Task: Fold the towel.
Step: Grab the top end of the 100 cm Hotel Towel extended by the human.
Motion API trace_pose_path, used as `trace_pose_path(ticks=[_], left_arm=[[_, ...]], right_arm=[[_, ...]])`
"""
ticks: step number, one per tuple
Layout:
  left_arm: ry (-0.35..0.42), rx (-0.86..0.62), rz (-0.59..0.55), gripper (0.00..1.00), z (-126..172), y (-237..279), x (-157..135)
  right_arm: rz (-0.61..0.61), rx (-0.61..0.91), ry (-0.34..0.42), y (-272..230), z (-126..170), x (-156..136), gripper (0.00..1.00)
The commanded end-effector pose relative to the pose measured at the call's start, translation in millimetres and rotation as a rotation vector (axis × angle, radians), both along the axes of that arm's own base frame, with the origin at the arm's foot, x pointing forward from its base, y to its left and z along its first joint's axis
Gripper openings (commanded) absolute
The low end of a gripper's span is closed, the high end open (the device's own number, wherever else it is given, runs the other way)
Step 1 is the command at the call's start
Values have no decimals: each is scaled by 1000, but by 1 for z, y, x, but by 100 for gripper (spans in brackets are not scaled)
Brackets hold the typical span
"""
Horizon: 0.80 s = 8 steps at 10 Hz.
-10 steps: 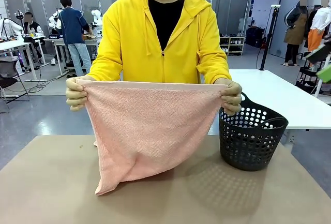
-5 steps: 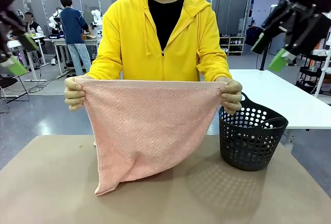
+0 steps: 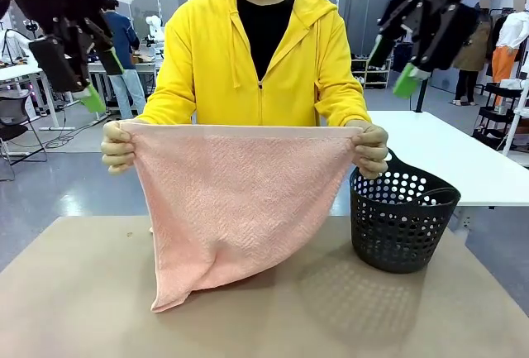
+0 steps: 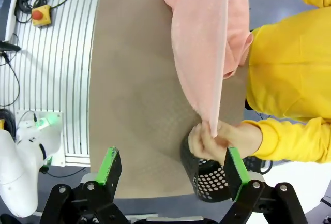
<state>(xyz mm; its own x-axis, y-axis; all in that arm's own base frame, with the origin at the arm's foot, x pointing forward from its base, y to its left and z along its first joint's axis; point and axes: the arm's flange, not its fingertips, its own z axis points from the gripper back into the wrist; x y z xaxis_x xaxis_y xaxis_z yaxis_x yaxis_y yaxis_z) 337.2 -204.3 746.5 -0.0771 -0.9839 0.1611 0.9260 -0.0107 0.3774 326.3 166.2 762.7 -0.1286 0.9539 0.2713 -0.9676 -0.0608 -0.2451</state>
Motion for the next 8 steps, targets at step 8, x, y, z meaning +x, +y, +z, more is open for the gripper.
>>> trace_pose_path(ticks=[8], left_arm=[[-56, 2, -96, 100, -71, -20, 54]], right_arm=[[-33, -61, -6, 49, -79, 57, 100]])
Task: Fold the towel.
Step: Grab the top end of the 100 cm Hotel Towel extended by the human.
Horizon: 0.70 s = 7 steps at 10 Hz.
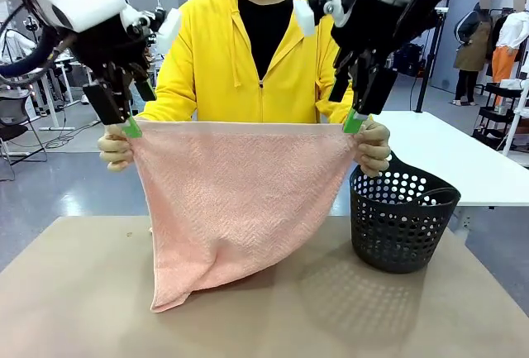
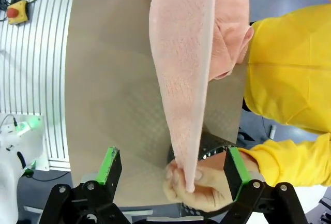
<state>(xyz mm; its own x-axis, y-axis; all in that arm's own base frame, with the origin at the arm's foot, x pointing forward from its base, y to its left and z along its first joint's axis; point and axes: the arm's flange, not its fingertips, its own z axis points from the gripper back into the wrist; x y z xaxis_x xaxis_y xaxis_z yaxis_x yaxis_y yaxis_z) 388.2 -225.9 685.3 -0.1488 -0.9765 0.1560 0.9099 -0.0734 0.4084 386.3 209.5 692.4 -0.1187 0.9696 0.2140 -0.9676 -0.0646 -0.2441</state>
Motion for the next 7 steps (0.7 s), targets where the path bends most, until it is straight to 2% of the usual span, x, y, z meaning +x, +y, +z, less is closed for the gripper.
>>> trace_pose_path(ticks=[1, 6, 7], left_arm=[[-13, 2, -32, 100, -17, -2, 6], [75, -17, 17, 100, -57, 2, 20], [79, -22, 10, 71, -58, 1, 21]], right_arm=[[-19, -7, 16, 9, -21, 1, 100], [-13, -11, 49, 16, -62, 10, 100], [-8, -11, 50, 15, -64, 10, 100]])
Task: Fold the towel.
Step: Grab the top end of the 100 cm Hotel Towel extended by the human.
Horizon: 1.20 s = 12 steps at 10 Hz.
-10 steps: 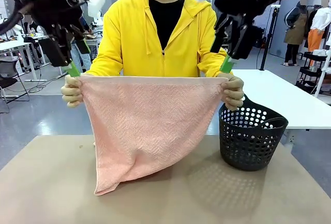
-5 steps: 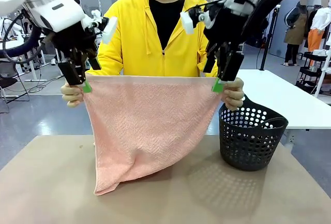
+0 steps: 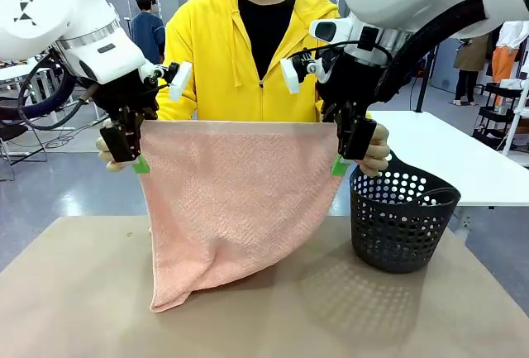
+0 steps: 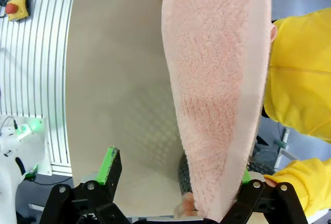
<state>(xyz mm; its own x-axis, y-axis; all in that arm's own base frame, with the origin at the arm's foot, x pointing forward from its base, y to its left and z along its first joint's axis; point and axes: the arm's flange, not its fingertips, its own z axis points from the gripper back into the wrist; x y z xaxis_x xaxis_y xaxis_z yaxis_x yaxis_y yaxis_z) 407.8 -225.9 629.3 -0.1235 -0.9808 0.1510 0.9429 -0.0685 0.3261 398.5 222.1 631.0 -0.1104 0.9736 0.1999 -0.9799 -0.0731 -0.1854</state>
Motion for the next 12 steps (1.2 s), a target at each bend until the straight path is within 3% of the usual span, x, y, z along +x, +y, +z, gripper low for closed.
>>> trace_pose_path(ticks=[1, 2, 3, 5, 6, 8, 12], left_arm=[[-10, -48, -11, 40, 0, 2, -1], [-11, -60, -14, 11, 3, 2, -2], [-9, -56, -13, 0, 4, 2, -3], [0, -58, -6, 0, 4, 1, -4], [4, -56, -5, 2, 6, 0, -4], [6, -49, -8, 0, 7, -2, -4], [11, -44, 3, 0, 7, -1, -2]], right_arm=[[-9, 9, -19, 2, -2, -3, 43], [-14, 8, -24, 2, 0, -3, 40], [-14, 8, -23, 2, -1, -2, 0], [-12, 5, -19, 4, -2, -1, 0], [-14, 7, -21, 4, -1, 0, 14], [-19, 11, -26, 3, 1, 2, 0], [-22, 14, -24, 1, 1, 5, 0]])
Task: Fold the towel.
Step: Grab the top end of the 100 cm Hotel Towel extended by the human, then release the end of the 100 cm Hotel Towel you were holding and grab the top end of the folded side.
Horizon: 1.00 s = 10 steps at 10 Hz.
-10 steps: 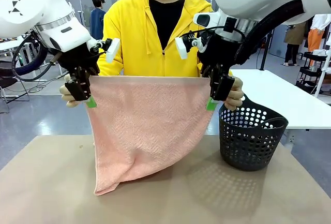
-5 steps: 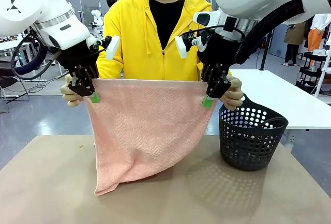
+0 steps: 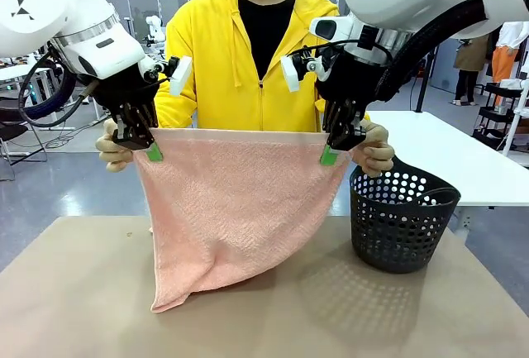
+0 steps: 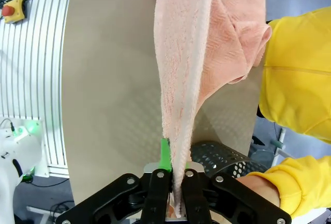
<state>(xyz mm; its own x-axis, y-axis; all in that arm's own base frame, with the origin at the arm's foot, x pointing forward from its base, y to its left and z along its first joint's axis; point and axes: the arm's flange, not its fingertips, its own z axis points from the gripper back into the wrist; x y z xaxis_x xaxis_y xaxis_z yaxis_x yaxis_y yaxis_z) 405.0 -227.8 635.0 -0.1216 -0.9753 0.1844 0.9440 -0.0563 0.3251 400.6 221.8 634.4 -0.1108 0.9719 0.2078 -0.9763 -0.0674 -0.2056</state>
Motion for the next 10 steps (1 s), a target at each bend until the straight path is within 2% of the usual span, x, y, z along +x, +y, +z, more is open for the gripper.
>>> trace_pose_path(ticks=[1, 2, 3, 10], left_arm=[[6, -11, 16, 0, 1, 3, 2], [-24, 34, 78, 0, -3, 8, 1], [0, 0, 2, 0, 0, 0, 0], [0, 0, 2, 0, 0, 0, 0]], right_arm=[[-28, 10, -5, 2, -3, 4, 0], [-48, -11, 8, -1, -7, 4, 0], [-2, 0, 1, 0, -1, 1, 0], [-2, 0, 1, 0, -1, 1, 0]])
